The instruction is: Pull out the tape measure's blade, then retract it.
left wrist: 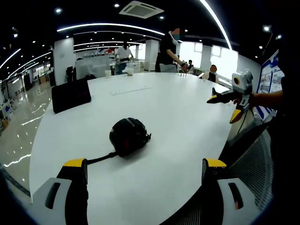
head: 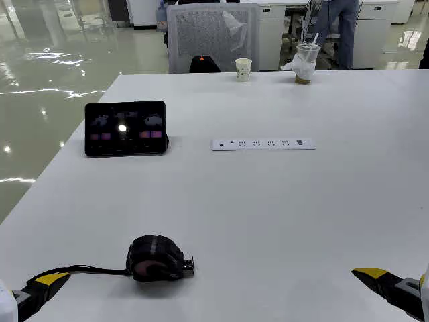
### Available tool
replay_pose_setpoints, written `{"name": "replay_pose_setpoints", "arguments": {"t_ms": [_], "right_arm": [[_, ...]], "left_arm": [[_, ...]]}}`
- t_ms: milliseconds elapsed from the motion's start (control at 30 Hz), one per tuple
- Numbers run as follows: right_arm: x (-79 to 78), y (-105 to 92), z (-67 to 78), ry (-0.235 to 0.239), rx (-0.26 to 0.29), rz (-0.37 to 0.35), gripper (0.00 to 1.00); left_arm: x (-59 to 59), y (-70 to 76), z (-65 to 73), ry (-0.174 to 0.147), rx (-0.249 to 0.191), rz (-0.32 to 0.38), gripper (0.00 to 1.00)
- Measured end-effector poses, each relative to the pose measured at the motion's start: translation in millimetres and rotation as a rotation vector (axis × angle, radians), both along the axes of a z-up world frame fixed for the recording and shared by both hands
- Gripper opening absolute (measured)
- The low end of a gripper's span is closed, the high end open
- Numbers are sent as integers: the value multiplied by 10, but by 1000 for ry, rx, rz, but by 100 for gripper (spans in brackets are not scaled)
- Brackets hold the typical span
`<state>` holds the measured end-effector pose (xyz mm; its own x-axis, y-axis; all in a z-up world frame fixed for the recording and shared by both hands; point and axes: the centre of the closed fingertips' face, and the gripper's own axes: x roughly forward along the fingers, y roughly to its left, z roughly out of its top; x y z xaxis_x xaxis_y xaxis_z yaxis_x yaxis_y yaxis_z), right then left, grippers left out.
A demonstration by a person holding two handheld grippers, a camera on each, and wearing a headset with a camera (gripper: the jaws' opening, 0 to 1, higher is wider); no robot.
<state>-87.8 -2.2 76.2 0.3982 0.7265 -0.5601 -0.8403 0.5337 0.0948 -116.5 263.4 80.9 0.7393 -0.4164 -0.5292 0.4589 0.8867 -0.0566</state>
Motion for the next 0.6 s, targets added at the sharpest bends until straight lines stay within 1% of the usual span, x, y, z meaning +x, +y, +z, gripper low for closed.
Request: {"name": "replay_pose_setpoints", "arguments": {"t_ms": [600], "right_arm": [[-14, -15, -17, 9, -10, 3, 95]], "left_arm": [[-15, -16, -13, 7, 9, -11, 99]]}}
